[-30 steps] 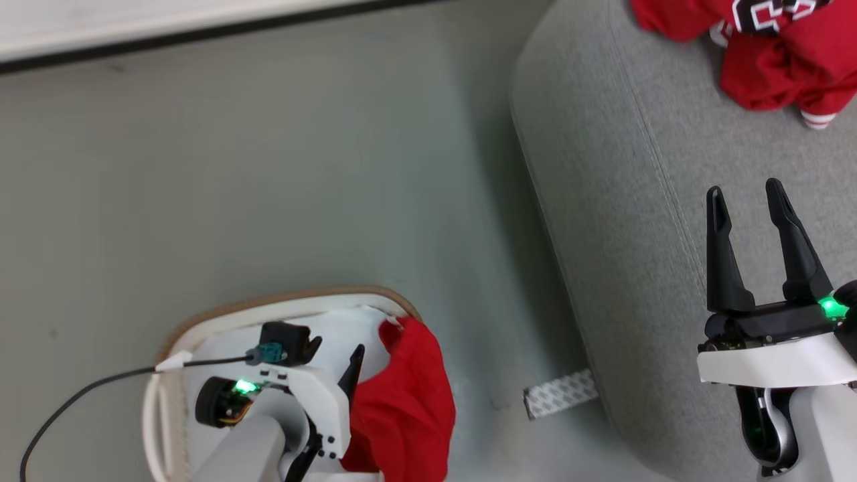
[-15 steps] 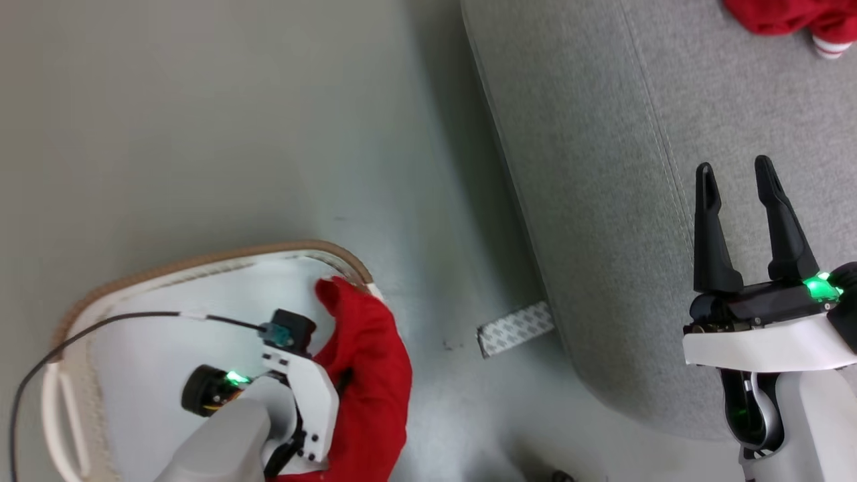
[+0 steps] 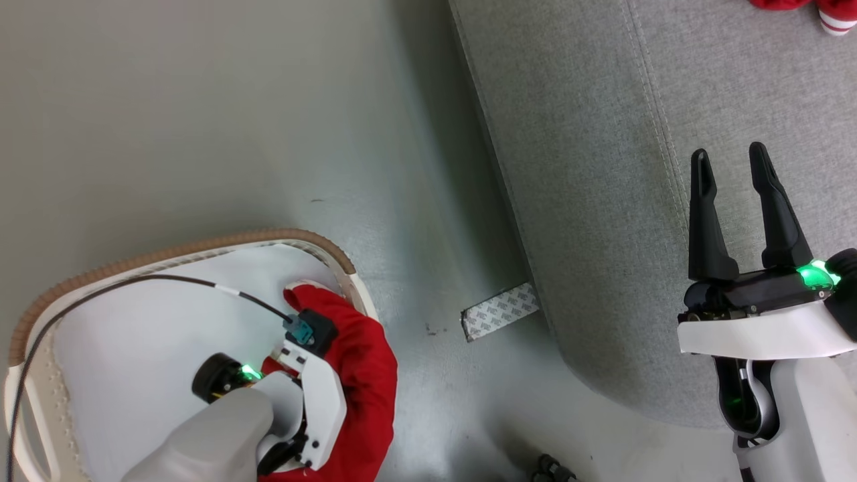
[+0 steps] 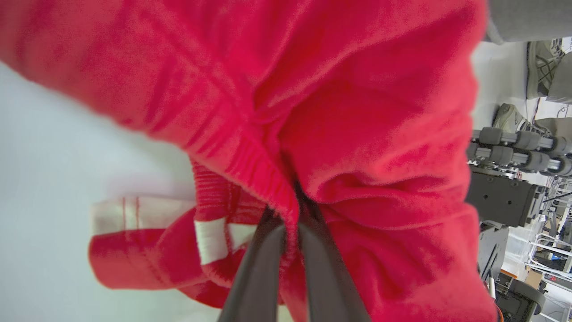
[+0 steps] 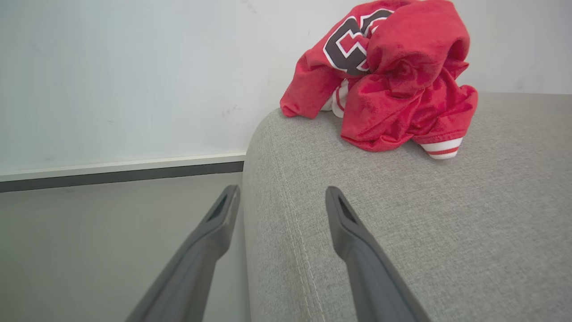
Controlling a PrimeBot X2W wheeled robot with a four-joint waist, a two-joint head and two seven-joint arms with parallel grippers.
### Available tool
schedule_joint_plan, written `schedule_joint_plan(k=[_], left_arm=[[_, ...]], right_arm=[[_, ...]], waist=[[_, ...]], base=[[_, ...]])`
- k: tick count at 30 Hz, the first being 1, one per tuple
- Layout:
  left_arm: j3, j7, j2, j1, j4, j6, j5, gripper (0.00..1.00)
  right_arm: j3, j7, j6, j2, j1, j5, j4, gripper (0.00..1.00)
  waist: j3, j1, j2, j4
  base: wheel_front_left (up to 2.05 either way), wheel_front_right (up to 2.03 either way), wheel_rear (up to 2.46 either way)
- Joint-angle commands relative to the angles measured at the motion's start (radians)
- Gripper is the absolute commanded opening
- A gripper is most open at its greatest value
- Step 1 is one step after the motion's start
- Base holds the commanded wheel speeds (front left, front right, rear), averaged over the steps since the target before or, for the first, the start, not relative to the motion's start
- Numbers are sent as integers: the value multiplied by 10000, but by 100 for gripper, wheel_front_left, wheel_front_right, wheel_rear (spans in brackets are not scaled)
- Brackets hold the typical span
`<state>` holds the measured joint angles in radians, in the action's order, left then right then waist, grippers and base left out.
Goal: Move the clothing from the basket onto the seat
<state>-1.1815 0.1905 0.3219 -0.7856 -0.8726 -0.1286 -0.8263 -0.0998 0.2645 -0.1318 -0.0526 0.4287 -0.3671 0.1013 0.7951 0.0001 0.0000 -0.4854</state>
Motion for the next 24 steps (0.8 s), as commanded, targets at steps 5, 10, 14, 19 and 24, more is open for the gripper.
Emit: schedule_joint_plan(k=[5,10,14,19,24], left_arm=[[-566,-634,124,-315,16,-24,-656,0],[-773,-1502,-252,-150,-133,-26,-1191,0],[-875,-2163,-592,115,-162,-24,-1588,0],[-957,-2993,-1003,495,-43,-24,-2022,0],[-986,-3895,-1267,831,164,-25,-2281,0]], right_arm=[[169,-3,22,30,30,76,100,100],[310,-3,22,19,-69,384,204,100],[356,-3,22,-137,-203,547,319,100],[346,-3,22,-455,-493,668,480,100],[373,-3,22,-759,-941,670,688,100]], waist=[[-393,-1,0,206],[-1328,-1,0,558],[-2309,-1,0,884],[-3634,-1,0,1330],[-5015,-1,0,1837]], base=[[0,0,0],[0,0,0],[0,0,0],[0,0,0],[0,0,0]])
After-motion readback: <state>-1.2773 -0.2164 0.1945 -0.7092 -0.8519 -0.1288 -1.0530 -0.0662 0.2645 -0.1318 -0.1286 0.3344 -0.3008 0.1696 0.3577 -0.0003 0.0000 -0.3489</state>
